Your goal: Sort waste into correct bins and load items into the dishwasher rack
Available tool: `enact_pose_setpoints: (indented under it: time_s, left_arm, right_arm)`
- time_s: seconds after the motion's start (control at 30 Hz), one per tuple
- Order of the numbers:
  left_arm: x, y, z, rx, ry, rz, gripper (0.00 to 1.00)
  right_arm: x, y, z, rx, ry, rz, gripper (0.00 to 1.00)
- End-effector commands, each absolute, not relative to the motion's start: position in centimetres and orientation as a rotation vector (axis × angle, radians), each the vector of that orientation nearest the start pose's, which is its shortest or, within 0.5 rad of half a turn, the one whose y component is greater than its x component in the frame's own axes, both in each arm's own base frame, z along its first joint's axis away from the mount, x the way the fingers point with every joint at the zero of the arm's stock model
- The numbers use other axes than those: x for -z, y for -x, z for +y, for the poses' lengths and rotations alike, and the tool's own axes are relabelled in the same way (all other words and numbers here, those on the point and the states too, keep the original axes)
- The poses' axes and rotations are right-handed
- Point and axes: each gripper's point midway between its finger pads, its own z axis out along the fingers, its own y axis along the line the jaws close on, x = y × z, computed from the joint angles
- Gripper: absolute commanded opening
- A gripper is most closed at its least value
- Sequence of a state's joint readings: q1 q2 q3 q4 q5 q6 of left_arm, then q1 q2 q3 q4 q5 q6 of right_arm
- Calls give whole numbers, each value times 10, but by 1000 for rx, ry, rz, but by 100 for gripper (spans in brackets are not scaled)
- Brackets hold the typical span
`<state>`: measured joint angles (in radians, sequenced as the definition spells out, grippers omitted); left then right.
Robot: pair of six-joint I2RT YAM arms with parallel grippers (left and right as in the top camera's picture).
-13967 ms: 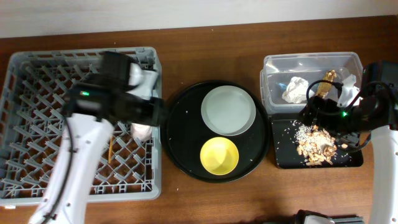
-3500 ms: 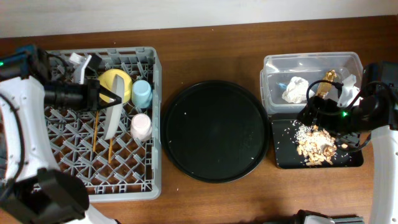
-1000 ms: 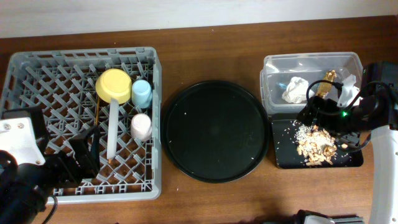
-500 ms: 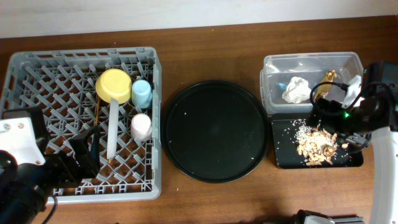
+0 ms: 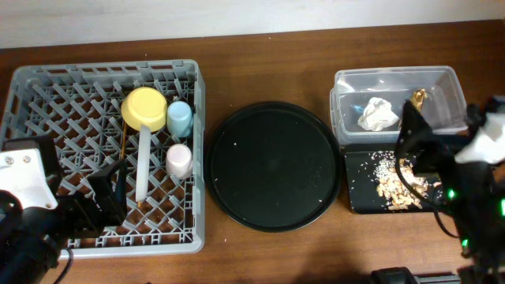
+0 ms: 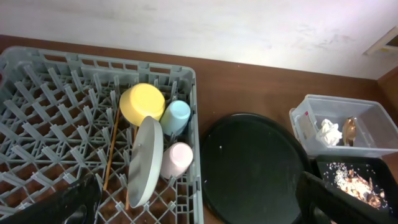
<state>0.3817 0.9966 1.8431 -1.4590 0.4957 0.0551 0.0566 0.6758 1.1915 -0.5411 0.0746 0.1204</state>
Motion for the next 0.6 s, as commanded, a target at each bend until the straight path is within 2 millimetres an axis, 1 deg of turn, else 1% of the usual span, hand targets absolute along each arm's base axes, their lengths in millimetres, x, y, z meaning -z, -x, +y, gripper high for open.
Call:
enact_pose_setpoints:
  time_s: [0.0, 0.07, 0.13, 0.23, 0.37, 0.47, 0.57]
  left_arm:
    - [-427, -197, -8, 283, 85, 2119, 99]
    - [-427, -197, -8, 283, 85, 2119, 99]
    - [-427, -197, -8, 283, 85, 2119, 99]
    - [-427, -197, -8, 283, 85, 2119, 99]
    - [-427, -197, -8, 283, 85, 2119, 100]
    - [-427, -197, -8, 283, 85, 2119, 99]
    - [-427, -197, -8, 283, 85, 2119, 99]
  right_arm:
    - [-405, -239, 5, -89, -78, 1523, 99]
    - [-385, -233, 6, -97, -73, 1486, 99]
    - [-352, -226, 6, -98, -73, 1466, 99]
    - [-312, -222, 4, -90, -71, 1454, 99]
    - [-278, -224, 5, -84, -62, 1408, 99]
    - [-262, -229, 5, -87, -62, 1369, 99]
    - [-237, -236, 10, -100, -43, 1417, 99]
